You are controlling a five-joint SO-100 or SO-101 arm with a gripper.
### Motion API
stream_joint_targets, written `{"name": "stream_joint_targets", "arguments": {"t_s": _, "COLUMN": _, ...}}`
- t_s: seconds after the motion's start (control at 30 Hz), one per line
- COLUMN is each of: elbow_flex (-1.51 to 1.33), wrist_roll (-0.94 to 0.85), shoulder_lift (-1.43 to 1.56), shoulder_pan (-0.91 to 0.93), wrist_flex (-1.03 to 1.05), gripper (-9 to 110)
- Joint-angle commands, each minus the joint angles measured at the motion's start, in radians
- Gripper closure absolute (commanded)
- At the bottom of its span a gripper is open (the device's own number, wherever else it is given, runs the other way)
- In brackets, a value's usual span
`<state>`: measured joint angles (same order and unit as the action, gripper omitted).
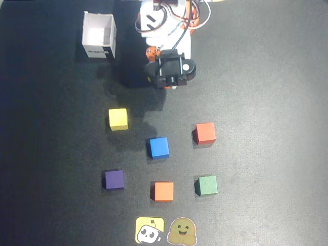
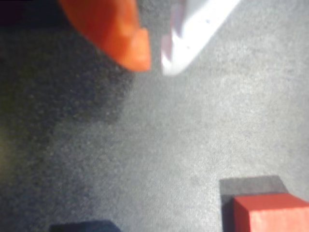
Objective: Put the orange cube on top of the purple cube.
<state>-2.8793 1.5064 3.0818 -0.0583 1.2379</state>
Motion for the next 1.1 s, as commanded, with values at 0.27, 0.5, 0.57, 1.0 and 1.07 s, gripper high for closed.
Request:
{"name": "stream_joint_targets", "arguments": {"t_s": 0.27, "elbow_flex": 0.293, "wrist_roll": -0.023, "shoulder_lift": -0.436, "shoulder_pan": -0.028, "wrist_flex": -0.112, "gripper": 90}}
{"name": "stream_joint_targets", "arguments": {"t_s": 0.5, "elbow_flex": 0.581, "wrist_roll": -0.003, "shoulder_lift": -0.819, "shoulder_pan": -0.020, "wrist_flex": -0.153, "gripper": 88}}
{"name": "stream_joint_targets", "arguments": {"t_s": 0.57, "elbow_flex": 0.692, "wrist_roll": -0.002, "shoulder_lift": -0.940, "shoulder_pan": -0.020, "wrist_flex": -0.161, "gripper": 87}}
{"name": "stream_joint_targets", "arguments": {"t_s": 1.0, "elbow_flex": 1.255, "wrist_roll": 0.023, "shoulder_lift": -1.557, "shoulder_pan": -0.035, "wrist_flex": -0.207, "gripper": 82}}
{"name": "stream_joint_targets", "arguments": {"t_s": 1.07, "elbow_flex": 1.319, "wrist_roll": 0.035, "shoulder_lift": -1.623, "shoulder_pan": -0.040, "wrist_flex": -0.209, "gripper": 82}}
